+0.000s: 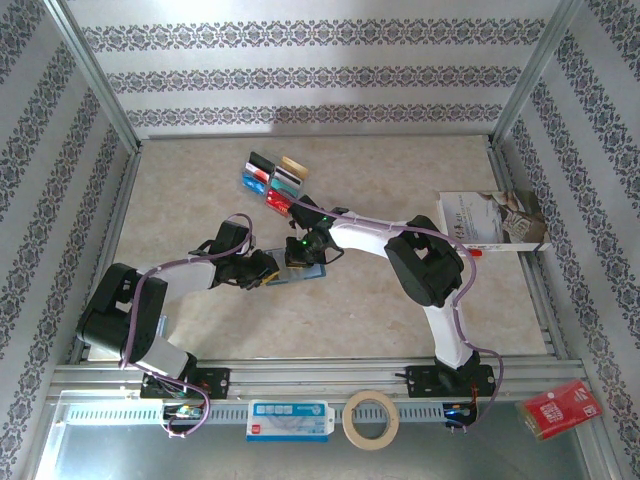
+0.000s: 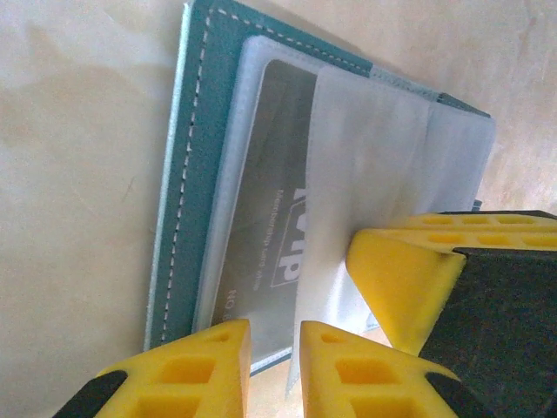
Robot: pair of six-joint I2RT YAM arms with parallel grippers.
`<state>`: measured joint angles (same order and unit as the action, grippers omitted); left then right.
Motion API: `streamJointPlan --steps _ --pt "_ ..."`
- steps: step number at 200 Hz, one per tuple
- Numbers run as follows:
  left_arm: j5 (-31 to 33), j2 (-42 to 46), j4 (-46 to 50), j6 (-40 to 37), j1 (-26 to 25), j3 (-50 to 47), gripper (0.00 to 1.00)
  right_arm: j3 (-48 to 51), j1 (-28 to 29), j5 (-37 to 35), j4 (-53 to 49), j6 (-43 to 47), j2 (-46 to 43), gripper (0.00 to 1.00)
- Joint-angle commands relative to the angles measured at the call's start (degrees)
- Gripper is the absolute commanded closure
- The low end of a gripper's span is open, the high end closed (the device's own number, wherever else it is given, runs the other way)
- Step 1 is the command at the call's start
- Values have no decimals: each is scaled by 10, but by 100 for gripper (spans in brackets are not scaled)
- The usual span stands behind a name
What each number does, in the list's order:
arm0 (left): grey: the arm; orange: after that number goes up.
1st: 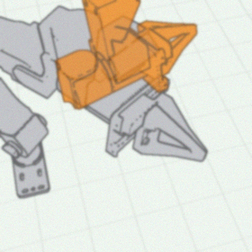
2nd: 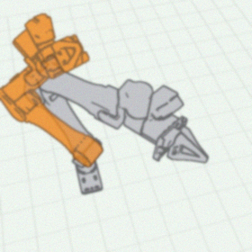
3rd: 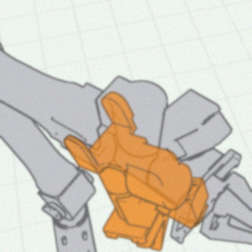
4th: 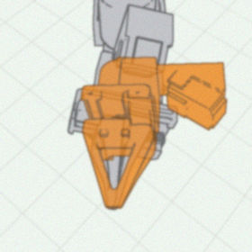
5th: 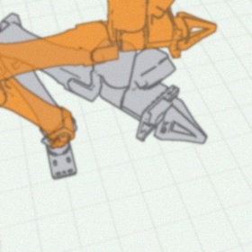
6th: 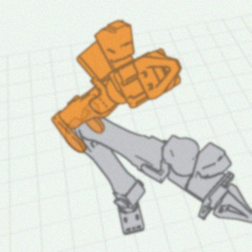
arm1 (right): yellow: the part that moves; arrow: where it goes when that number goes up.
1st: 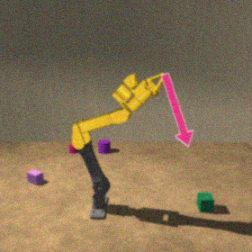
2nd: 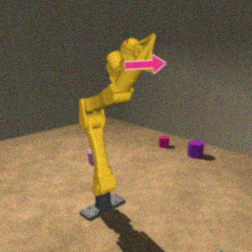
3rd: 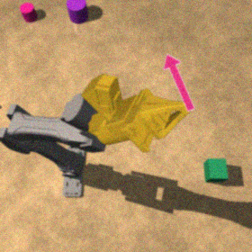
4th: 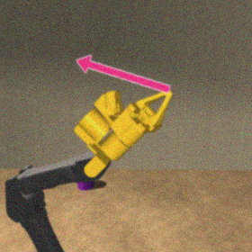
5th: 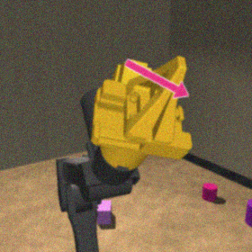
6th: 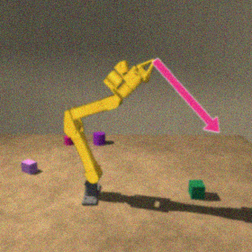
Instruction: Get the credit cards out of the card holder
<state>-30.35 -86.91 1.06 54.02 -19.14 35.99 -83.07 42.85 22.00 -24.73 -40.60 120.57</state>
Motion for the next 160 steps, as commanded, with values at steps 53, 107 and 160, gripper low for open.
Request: streamJointPlan --steps 53,107,160 --pt "-54 -31 -52 1 -7 19 78 33 -7 17 43 -7 -45 85" --pt "-64 -34 -81 10 -8 22 78 92 -25 12 114 -27 -130 73" --pt "-82 -49 -125 22 -20 49 69 156 -52 -32 153 -33 -204 70"
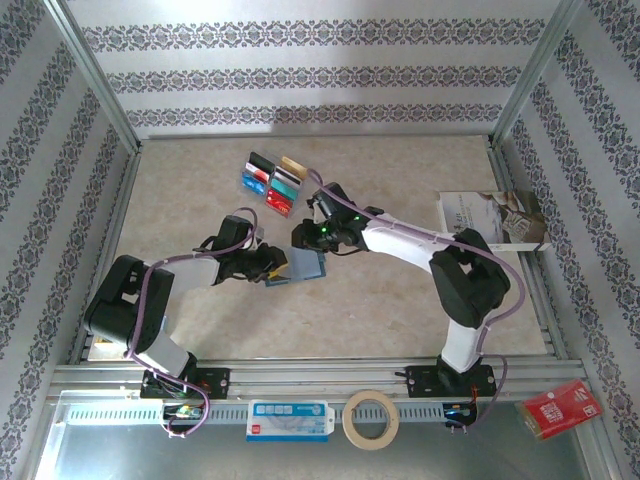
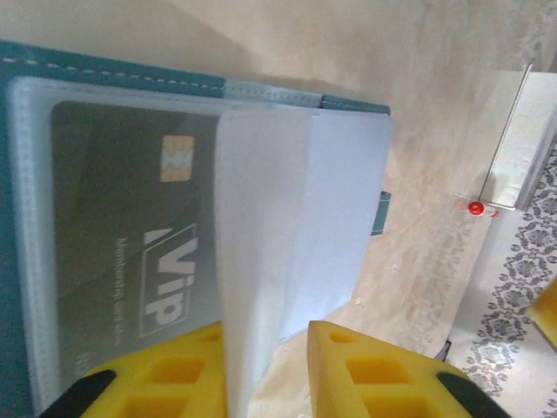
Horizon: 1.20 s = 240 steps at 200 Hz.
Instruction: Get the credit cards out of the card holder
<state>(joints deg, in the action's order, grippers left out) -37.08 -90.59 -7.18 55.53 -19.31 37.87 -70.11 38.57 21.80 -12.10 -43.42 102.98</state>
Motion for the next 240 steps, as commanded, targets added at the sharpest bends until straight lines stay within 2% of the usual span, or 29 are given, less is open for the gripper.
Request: streamJointPlan --steps 1,27,69,104,133,182,240 --pt "-15 -13 -44 7 -18 32 68 27 -10 -31 27 -6 -29 70" --pt "-14 -39 -53 9 -33 61 61 50 -20 -53 38 -9 -51 70" --pt "-9 -79 -53 12 -42 85 57 77 -30 -75 51 -13 -76 69" --pt "3 -60 6 -29 -29 87 53 79 -31 -76 49 -1 -79 68" --pt "-3 -14 9 -35 1 59 52 67 -26 -67 48 10 -65 69" --pt "55 53 102 -65 60 28 55 12 6 -20 38 18 9 73" --pt "83 55 152 -97 62 35 64 -46 28 16 28 10 94 80"
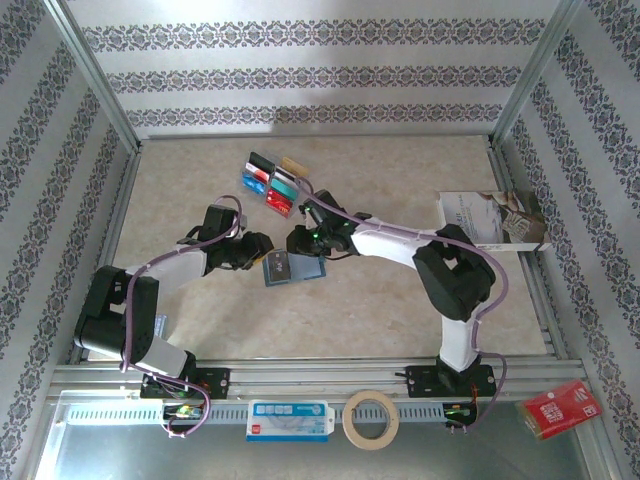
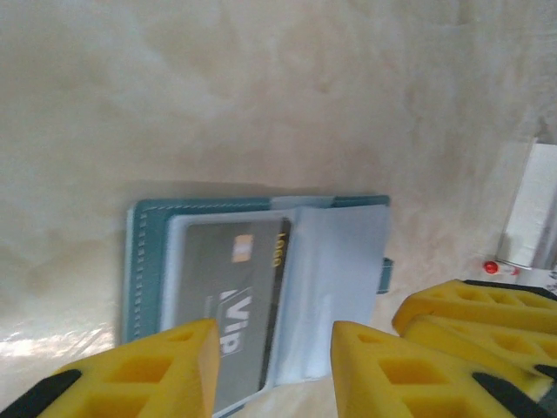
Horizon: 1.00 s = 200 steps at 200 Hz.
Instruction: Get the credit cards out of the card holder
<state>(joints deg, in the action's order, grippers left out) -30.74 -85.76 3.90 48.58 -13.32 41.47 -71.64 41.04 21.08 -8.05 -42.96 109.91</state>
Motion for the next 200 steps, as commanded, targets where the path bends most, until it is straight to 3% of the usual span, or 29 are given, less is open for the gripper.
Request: streamJointPlan --steps 1,23,87,200 --pt "19 6 40 -27 2 -1 64 -32 4 23 -13 5 26 80" --pt "10 -10 37 -31 0 5 68 -49 5 2 -37 5 44 85" --pt "6 -54 54 -53 -7 37 76 -63 9 0 -44 -1 76 86" --pt "27 -89 71 -75 -14 52 83 -60 6 -9 -39 2 83 90"
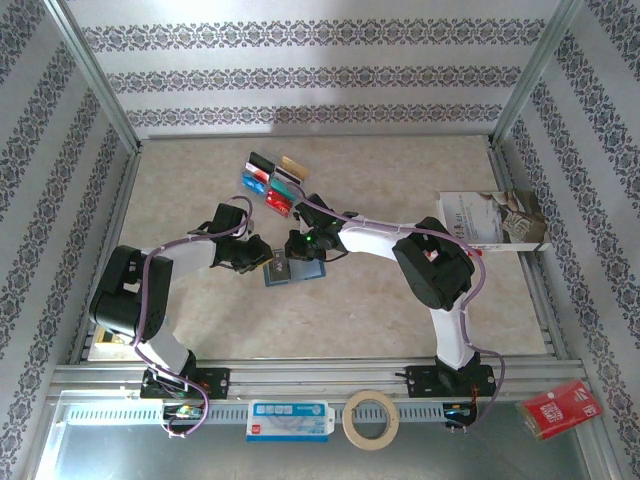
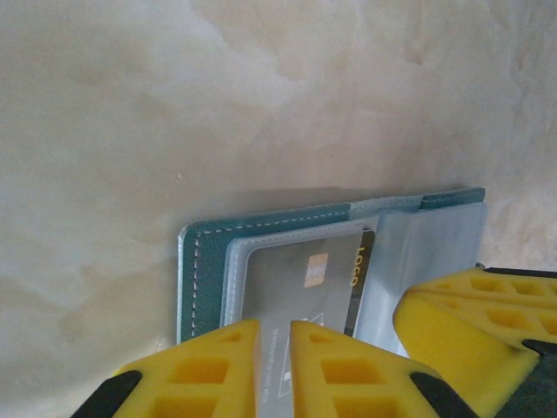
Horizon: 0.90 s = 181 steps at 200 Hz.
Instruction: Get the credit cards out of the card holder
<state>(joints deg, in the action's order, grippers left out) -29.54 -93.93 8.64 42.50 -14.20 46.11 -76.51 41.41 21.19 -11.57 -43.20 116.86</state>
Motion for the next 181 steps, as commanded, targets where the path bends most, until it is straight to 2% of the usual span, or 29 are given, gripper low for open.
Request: streamJointPlan --steps 1,54,181 --pt "15 -7 24 -15 -5 6 83 -12 2 -9 -4 4 14 90" --pt "46 -14 49 -23 -6 6 83 -13 1 -12 -6 4 23 89" --pt "43 -28 58 -41 -6 5 86 -20 -2 15 -6 11 40 84"
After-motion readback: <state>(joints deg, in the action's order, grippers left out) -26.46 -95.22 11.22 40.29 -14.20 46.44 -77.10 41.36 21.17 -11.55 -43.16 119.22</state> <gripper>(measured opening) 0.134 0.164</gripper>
